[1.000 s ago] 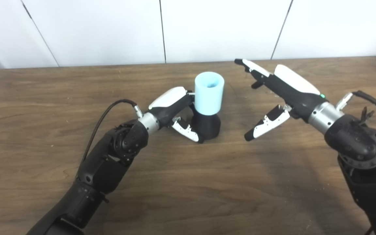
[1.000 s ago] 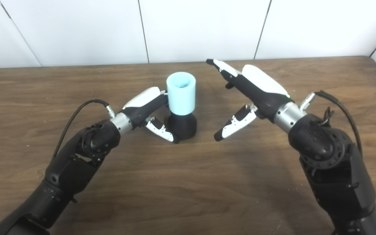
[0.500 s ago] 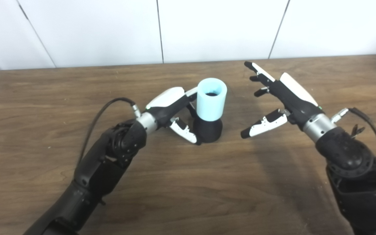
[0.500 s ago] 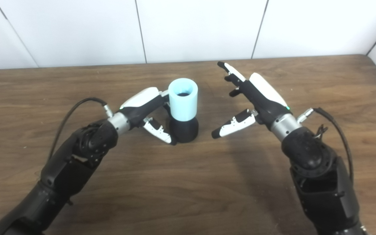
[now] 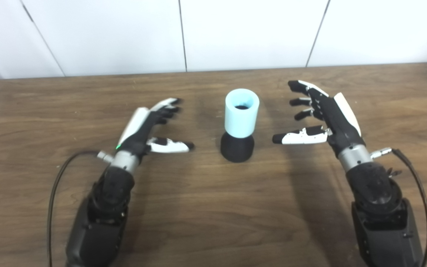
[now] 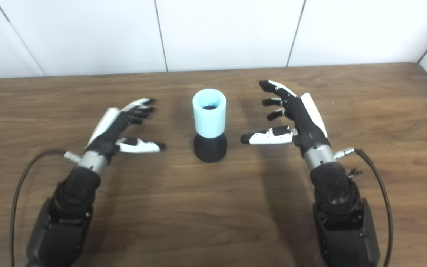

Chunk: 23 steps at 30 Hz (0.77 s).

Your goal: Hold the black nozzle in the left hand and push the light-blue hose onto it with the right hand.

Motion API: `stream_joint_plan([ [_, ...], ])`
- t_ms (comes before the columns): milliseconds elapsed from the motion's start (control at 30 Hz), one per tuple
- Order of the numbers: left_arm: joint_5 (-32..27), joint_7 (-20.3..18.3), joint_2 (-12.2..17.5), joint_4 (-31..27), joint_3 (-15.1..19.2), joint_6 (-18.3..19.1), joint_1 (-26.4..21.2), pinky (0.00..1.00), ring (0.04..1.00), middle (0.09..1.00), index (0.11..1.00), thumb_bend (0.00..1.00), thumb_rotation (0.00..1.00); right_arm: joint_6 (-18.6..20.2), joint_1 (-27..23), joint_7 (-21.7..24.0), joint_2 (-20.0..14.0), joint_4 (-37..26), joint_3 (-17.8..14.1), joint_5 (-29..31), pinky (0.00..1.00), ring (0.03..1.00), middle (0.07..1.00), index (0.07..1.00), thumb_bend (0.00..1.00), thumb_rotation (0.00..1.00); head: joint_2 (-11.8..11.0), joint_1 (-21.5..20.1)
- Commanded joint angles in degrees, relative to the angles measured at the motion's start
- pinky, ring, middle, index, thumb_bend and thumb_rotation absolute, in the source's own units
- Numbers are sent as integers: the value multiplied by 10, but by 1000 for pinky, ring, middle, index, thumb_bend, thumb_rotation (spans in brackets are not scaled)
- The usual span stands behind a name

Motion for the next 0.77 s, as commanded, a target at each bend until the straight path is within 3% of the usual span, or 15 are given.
stream_joint_plan([
  [0,-45,41,-35,-24,20,-48,-4,608,713,723,743,571,19,-42,-13,-23,4,-9,-12,17,522,709,803,791,702,2,-1,4],
  [133,-110,67,-75,-37,54,-79,9,506,638,656,698,547,102,-77,-4,-42,16,1,-22,47,520,669,755,767,703,46,-5,20],
  [233,-122,75,-81,-38,59,-92,10,488,614,645,692,561,178,-96,0,-51,22,5,-27,62,513,646,734,758,703,74,-9,29],
  [533,-134,57,-52,-67,49,-79,22,535,659,679,709,593,230,-140,33,-81,47,15,-30,96,516,632,718,752,716,137,-22,27],
  [733,-137,49,-37,-62,37,-91,29,568,692,703,716,582,209,-160,46,-85,48,31,-28,101,513,630,719,750,727,166,-55,18],
])
